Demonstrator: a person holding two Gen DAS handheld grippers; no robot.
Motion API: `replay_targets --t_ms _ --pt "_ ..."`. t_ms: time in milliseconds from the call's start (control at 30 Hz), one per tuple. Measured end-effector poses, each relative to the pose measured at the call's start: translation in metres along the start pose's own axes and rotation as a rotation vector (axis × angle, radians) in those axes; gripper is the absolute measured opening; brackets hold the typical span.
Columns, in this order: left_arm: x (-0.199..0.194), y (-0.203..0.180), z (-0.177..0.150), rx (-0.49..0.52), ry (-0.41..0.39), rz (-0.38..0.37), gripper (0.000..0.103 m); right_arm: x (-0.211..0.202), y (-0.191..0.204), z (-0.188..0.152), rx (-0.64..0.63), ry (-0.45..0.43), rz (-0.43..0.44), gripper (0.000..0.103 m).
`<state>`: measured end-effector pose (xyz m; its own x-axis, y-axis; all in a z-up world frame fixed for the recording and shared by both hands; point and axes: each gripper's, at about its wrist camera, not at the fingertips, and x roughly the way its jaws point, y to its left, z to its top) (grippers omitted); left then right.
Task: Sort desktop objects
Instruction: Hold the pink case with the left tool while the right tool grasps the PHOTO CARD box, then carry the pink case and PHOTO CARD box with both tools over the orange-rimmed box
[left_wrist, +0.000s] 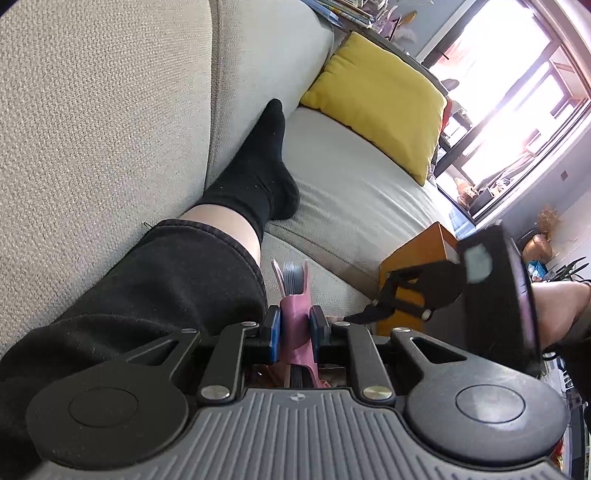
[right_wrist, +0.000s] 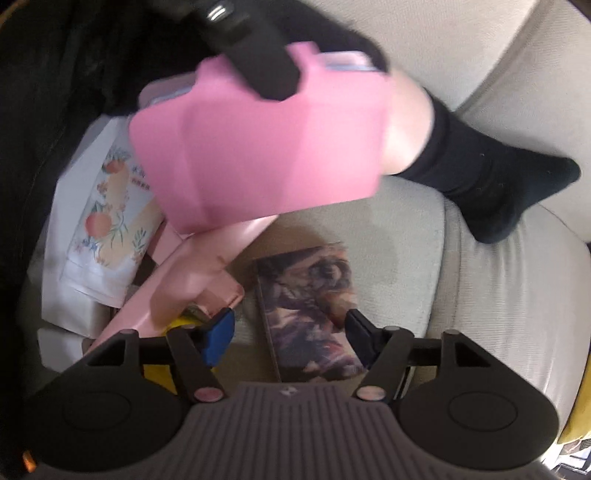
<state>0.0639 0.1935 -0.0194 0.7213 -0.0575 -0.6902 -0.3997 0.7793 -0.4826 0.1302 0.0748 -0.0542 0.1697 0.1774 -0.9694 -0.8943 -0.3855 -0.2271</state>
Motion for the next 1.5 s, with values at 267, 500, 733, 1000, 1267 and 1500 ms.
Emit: replay_targets --t_ms 267,500,733,1000,1267,1500 --pt "0.004 -0.008 -0.001 0.017 0.008 0.021 0.019 0.006 0.010 0.005 -0.051 0.026 -0.124 0.054" --pt "0.016 -0.020 -0.010 0.037 0.024 0.071 0.023 -0.011 -0.011 0.002 0.097 -0.036 -0.098 0.033" --pt "0.012 -0.015 -0.016 0.022 0.012 0.059 0.022 -0.026 -0.044 -0.010 0.323 -0.083 -0.060 0.026" --pt "0.018 -0.018 -0.017 0.018 0.018 0.066 0.020 -0.026 -0.068 -0.012 0.491 -0.038 -0.082 0.029" --pt "0.017 -0.019 -0.016 0.010 0.008 0.056 0.019 -0.027 -0.074 -0.018 0.573 -0.089 -0.058 0.024" --pt "0.003 -0.028 -0.018 0.013 -0.042 0.069 0.016 -0.070 -0.063 -0.028 0.701 -0.230 -0.085 0.024"
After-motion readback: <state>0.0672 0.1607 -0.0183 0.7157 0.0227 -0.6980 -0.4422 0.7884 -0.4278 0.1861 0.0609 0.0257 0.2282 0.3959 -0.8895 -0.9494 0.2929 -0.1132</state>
